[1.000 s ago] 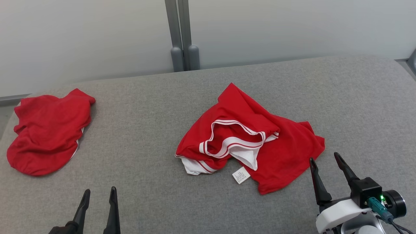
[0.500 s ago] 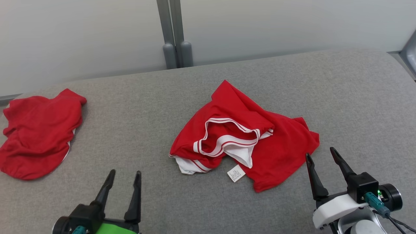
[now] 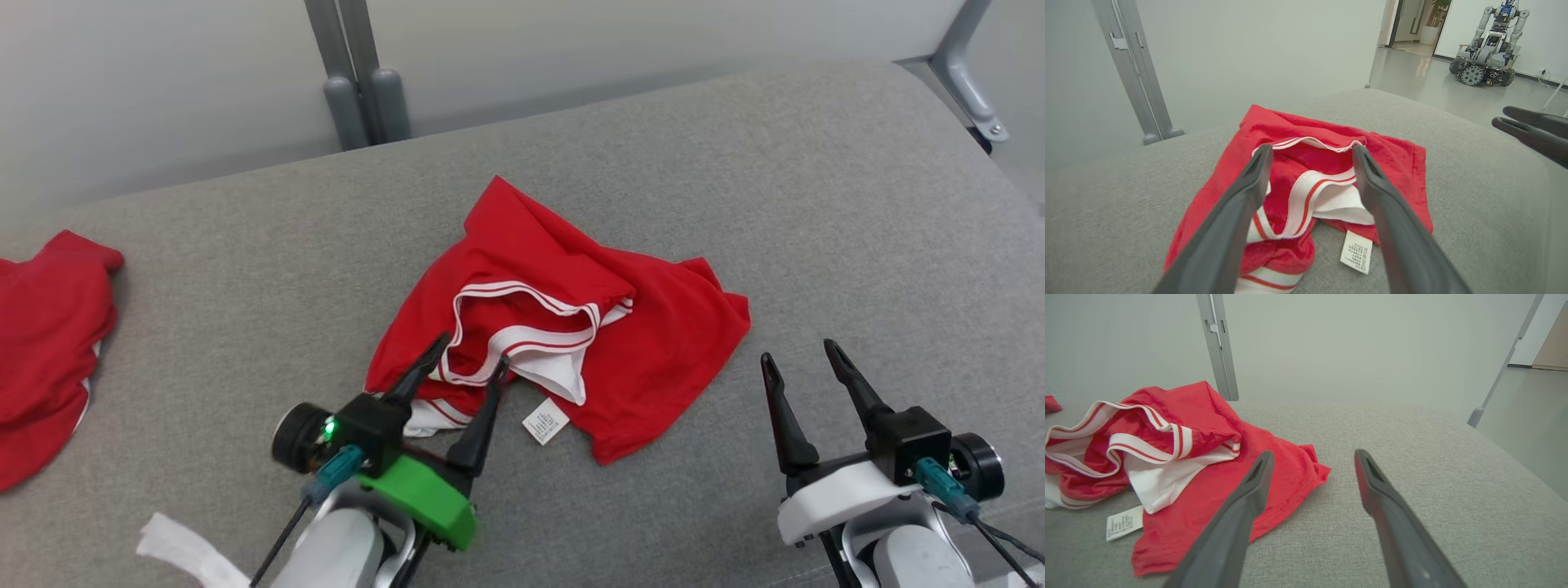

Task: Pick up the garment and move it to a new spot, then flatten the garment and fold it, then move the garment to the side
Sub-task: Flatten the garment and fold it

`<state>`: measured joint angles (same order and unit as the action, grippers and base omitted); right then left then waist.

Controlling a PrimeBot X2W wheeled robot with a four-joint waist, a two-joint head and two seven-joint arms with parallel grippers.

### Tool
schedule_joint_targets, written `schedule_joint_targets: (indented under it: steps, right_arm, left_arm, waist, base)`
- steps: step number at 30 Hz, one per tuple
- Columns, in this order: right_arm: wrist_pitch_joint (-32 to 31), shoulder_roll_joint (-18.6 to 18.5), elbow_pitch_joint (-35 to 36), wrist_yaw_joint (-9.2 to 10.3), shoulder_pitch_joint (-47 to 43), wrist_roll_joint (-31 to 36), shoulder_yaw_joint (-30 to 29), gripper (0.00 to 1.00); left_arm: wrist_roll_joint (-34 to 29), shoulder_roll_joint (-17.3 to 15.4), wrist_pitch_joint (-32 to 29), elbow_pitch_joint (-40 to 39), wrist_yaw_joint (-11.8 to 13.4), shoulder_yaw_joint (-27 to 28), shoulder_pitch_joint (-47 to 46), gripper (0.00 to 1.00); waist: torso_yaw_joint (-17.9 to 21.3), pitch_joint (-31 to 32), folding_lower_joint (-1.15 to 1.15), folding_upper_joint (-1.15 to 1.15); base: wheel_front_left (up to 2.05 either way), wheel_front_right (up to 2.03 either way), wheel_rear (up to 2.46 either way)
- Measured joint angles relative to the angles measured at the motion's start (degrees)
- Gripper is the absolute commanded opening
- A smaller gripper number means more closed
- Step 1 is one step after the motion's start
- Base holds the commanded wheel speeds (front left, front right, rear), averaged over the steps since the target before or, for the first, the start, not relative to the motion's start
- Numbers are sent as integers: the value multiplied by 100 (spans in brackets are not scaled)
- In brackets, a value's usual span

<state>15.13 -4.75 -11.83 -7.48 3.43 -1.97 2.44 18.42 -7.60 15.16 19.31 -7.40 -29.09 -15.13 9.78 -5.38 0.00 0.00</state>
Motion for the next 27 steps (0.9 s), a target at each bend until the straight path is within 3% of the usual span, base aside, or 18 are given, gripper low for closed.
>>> schedule_joint_targets:
  steps: [10,18,27]
  right_arm:
    - [0,118,80,0,335,-93,35,100]
    - [0,172,94,0,416,-148,-8,100]
    - [0,180,92,0,471,-294,21,100]
  left_arm:
    - [209,281,0,805,0,-901,-1170,100]
    - [170,366,0,1635,143,-760,-1520,100]
    - [156,449,0,1857,162,-735,-1608,100]
  waist:
    - [466,-563,0,0]
    - [858,-980,0,0]
    - [1048,-1134,0,0]
  base:
    - [0,0,0]
    - [0,0,0]
    - [0,0,0]
